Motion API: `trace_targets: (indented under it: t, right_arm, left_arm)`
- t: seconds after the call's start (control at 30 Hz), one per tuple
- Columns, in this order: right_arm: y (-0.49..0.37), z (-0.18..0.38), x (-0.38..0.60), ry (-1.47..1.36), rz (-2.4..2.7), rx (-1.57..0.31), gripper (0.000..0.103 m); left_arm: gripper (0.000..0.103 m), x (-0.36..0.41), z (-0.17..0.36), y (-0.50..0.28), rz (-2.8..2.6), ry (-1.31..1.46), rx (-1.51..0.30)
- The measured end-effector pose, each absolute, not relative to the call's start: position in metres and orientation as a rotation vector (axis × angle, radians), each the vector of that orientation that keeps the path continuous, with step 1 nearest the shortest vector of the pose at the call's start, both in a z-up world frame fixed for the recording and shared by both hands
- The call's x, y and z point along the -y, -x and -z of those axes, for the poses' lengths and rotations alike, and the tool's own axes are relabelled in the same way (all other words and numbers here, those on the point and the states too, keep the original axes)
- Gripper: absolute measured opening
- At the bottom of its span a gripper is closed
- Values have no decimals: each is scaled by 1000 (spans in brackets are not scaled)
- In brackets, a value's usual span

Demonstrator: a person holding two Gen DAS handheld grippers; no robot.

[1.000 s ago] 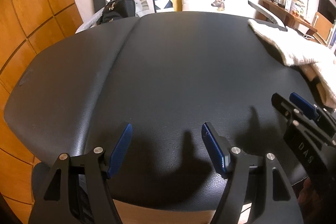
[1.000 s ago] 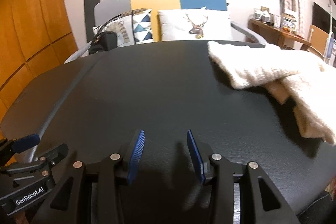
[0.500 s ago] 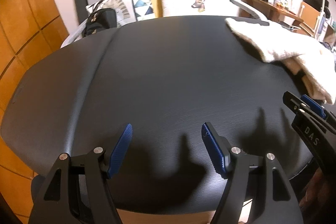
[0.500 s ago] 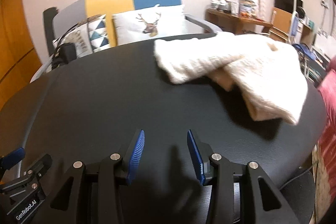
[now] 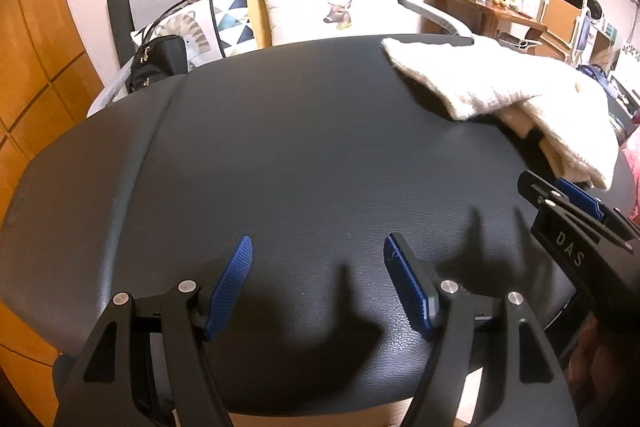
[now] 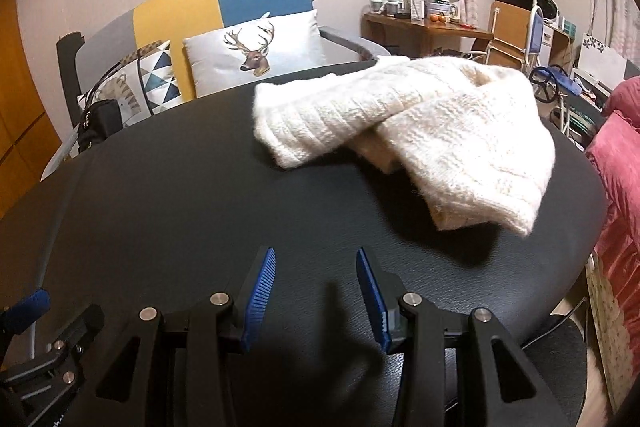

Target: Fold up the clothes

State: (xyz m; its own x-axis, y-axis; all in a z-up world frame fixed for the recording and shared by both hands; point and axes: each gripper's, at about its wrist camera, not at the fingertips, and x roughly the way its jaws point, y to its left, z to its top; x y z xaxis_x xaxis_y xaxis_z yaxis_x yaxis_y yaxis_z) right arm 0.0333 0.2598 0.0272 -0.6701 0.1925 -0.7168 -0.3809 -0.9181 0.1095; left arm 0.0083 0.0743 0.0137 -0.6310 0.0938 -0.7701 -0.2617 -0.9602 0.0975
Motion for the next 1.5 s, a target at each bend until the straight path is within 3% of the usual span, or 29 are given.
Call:
trace_targets:
  t: [1.5]
  right_arm:
    - [-37, -29, -277, 1067, -2522, -376, 43]
  left_arm:
    - [72, -111, -18, -12, -2580, 1214, -311]
